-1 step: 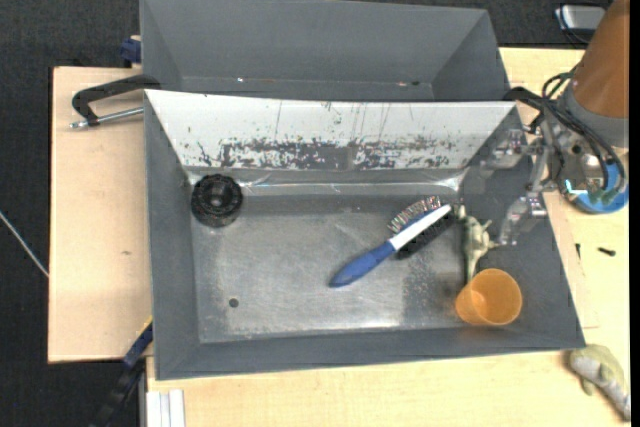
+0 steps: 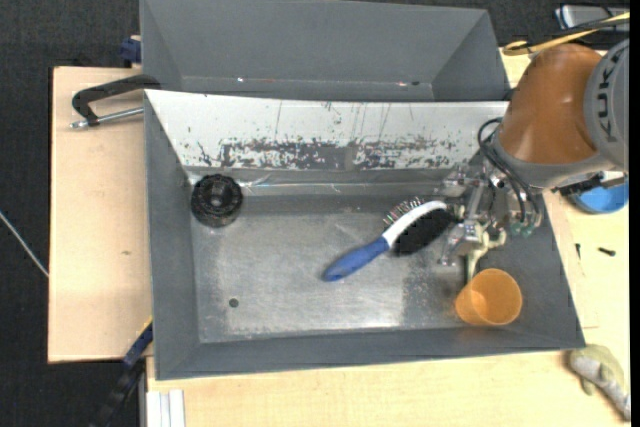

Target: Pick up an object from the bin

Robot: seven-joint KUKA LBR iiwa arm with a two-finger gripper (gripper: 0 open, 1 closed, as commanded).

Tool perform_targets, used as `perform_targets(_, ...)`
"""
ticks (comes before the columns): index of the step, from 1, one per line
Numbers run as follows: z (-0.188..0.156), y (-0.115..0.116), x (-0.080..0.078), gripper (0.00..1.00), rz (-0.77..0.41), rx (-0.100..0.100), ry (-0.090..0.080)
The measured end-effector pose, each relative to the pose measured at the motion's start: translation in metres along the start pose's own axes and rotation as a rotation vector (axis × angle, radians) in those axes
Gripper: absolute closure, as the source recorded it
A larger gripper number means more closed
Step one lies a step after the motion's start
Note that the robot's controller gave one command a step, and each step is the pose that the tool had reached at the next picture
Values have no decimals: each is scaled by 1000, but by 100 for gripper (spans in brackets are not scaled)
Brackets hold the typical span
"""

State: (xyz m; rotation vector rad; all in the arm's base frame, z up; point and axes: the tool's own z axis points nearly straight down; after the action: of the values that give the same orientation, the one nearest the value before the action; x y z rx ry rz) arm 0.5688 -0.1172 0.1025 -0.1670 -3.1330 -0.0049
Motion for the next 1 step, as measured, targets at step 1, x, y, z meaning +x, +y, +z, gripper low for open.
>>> perform_targets(1,23,40,14,0,133,0,-8)
